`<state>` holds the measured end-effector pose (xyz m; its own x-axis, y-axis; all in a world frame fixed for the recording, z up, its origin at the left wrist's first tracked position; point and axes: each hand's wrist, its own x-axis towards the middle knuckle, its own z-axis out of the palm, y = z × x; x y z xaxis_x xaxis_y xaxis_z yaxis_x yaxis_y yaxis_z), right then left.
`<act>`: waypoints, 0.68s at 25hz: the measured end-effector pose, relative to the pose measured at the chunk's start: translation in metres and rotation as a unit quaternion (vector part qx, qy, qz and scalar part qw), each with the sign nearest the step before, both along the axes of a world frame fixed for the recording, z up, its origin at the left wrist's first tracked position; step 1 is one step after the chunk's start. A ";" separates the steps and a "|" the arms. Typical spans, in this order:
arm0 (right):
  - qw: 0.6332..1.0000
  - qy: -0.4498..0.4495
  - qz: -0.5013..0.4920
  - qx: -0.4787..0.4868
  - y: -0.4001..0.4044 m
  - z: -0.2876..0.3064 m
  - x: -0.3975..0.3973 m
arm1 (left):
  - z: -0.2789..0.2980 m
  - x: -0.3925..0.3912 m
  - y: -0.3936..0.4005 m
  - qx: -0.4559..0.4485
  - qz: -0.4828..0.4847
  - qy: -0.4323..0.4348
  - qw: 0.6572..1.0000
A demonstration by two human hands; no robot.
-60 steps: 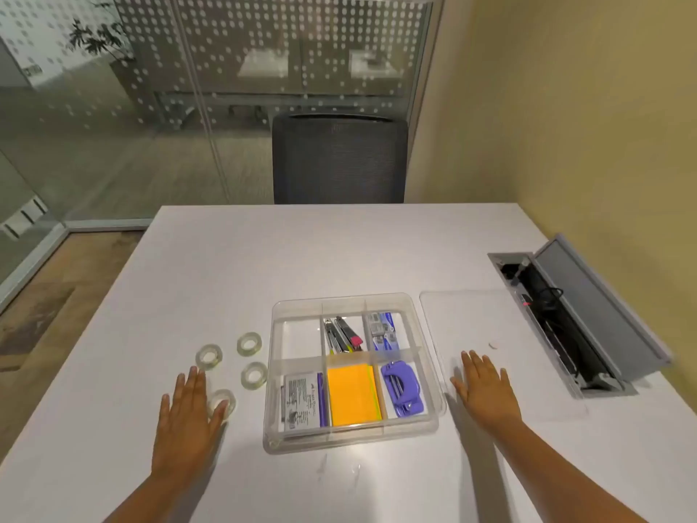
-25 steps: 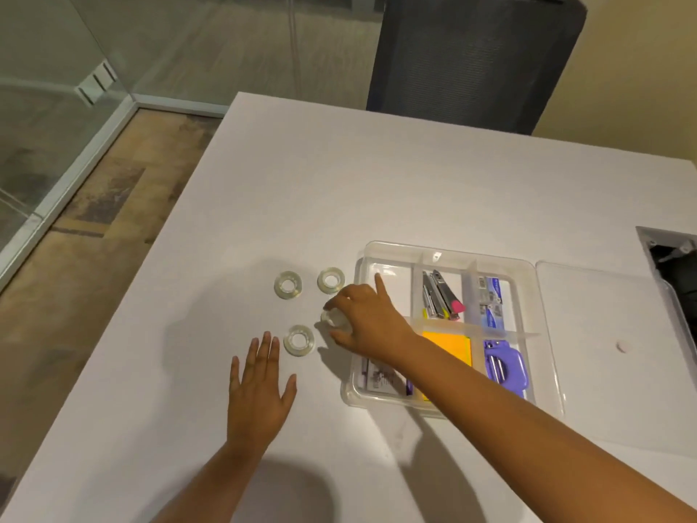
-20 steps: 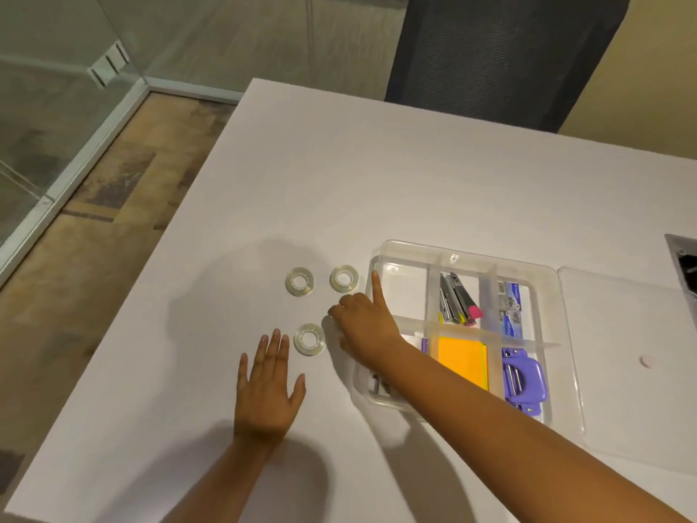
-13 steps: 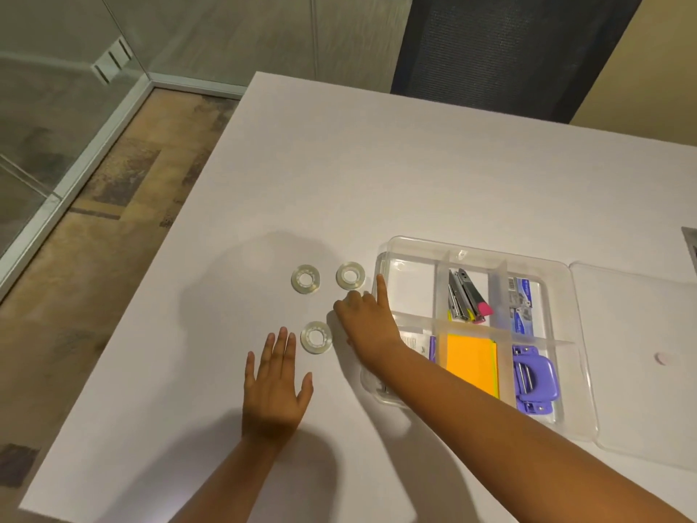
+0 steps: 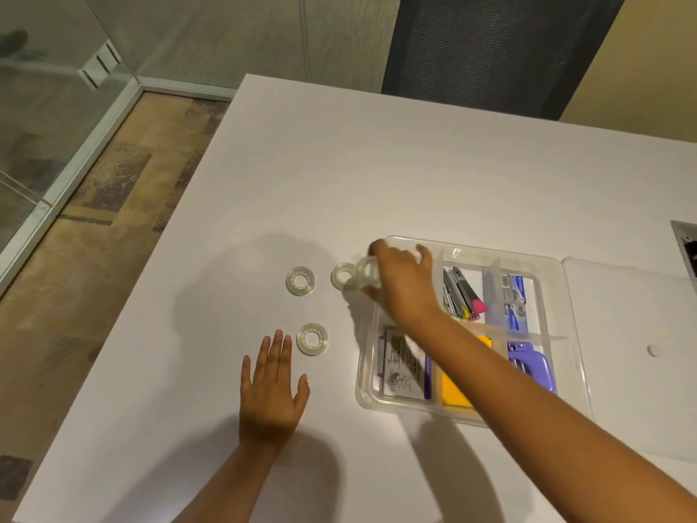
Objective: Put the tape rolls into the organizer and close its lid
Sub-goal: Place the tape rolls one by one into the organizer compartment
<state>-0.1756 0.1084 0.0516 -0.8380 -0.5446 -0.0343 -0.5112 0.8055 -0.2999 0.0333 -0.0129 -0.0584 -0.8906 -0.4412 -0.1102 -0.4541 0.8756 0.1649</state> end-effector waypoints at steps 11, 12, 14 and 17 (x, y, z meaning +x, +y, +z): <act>0.975 -0.087 0.007 0.203 0.015 -0.025 -0.039 | 0.000 0.000 -0.002 0.008 0.003 -0.005 1.000; 0.976 -0.085 0.003 0.202 0.013 -0.027 -0.041 | -0.001 0.000 -0.001 0.007 0.002 0.000 1.000; 0.977 -0.089 -0.007 0.192 0.010 -0.029 -0.042 | -0.001 0.001 -0.001 0.008 0.002 0.008 1.000; 0.977 -0.116 -0.027 0.175 0.009 -0.028 -0.042 | -0.001 0.002 -0.001 0.005 -0.003 0.012 1.000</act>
